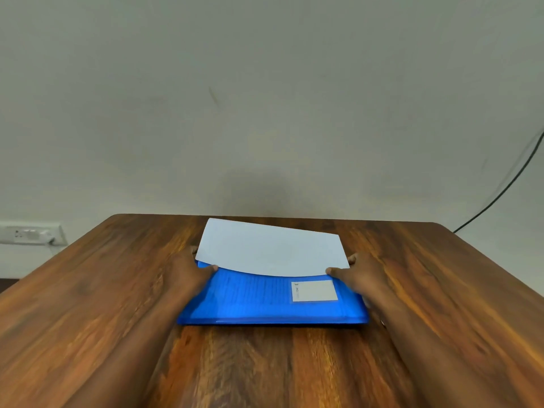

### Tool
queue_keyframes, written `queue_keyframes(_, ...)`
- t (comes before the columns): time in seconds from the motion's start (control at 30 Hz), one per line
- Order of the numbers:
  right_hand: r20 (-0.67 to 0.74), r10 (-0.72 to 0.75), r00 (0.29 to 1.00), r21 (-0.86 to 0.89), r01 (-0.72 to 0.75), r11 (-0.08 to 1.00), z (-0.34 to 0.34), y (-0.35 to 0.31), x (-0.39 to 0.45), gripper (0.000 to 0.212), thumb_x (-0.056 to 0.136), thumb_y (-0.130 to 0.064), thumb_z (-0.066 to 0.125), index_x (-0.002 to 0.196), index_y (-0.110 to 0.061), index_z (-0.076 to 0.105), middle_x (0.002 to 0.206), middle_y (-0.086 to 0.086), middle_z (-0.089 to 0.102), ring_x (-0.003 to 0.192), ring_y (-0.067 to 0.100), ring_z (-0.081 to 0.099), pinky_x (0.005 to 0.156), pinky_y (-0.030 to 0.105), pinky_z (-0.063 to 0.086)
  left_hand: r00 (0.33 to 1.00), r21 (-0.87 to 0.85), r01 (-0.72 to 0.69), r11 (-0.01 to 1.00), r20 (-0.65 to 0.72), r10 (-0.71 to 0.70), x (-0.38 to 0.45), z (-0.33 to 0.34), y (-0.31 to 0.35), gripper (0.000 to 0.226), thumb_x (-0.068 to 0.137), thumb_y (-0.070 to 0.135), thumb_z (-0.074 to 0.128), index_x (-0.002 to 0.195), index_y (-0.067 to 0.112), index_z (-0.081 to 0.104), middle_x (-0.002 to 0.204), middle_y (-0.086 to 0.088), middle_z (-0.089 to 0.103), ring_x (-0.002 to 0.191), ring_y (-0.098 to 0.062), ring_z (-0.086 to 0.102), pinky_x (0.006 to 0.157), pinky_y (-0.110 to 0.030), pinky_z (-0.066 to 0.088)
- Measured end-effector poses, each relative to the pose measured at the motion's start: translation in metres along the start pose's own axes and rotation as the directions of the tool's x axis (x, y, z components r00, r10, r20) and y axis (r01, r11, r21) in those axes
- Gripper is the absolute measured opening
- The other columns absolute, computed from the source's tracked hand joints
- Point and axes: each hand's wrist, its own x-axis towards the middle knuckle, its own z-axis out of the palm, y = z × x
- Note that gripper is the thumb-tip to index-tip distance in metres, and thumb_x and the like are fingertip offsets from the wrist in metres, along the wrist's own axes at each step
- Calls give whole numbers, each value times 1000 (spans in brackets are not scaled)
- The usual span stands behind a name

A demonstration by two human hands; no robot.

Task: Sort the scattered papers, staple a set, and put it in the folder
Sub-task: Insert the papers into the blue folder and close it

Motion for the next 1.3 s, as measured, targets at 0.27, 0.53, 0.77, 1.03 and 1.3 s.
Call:
queue_keyframes(0.27, 13, 44, 999, 41, -44, 998, 27, -9, 70, 38, 85, -33, 85, 106, -18, 57, 111, 6, 70, 92, 19, 69, 79, 34, 62, 998, 95, -55, 994, 5, 55, 53, 33, -20, 39, 90, 16, 80, 125, 10, 65, 125, -11, 71, 110, -25, 66, 85, -28, 48)
queue_keyframes(0.53, -34, 54, 998, -108, -57, 993, 51, 4, 100, 43, 84, -39, 85, 110, -18, 59, 113, 4, 69, 95, 19, 66, 79, 34, 59, 997, 218, -71, 973, -18, 76, 75, 55, -39, 54, 93, 25, 76, 142, 9, 59, 143, -14, 59, 123, -29, 60, 104, -36, 48)
queue_keyframes(0.77, -66, -8, 998, -218, -7, 976, 52, 3, 100, 44, 84, -49, 82, 110, -21, 61, 113, 2, 71, 96, 18, 66, 68, 28, 50, 995, 314, -87, 945, -14, 96, 76, 60, -38, 45, 96, 28, 71, 136, 8, 64, 137, -13, 63, 117, -27, 62, 101, -37, 51)
queue_keyframes(1.03, -37, -66, 997, -171, 59, 984, 45, 6, 89, 37, 89, -47, 78, 106, -21, 59, 110, -1, 69, 94, 14, 64, 79, 32, 58, 989, 276, -124, 953, -49, 142, 66, 53, -36, 46, 90, 26, 78, 129, 5, 68, 128, -14, 69, 112, -28, 65, 96, -41, 54)
queue_keyframes(1.3, -13, -207, 978, -457, 178, 871, -22, 15, 12, 51, 77, -52, 84, 114, -22, 65, 107, -6, 67, 94, 14, 62, 79, 33, 54, 976, 392, -198, 898, -1, 216, 26, 34, -44, 58, 90, 44, 74, 134, 8, 62, 125, -13, 65, 106, -26, 63, 87, -38, 52)
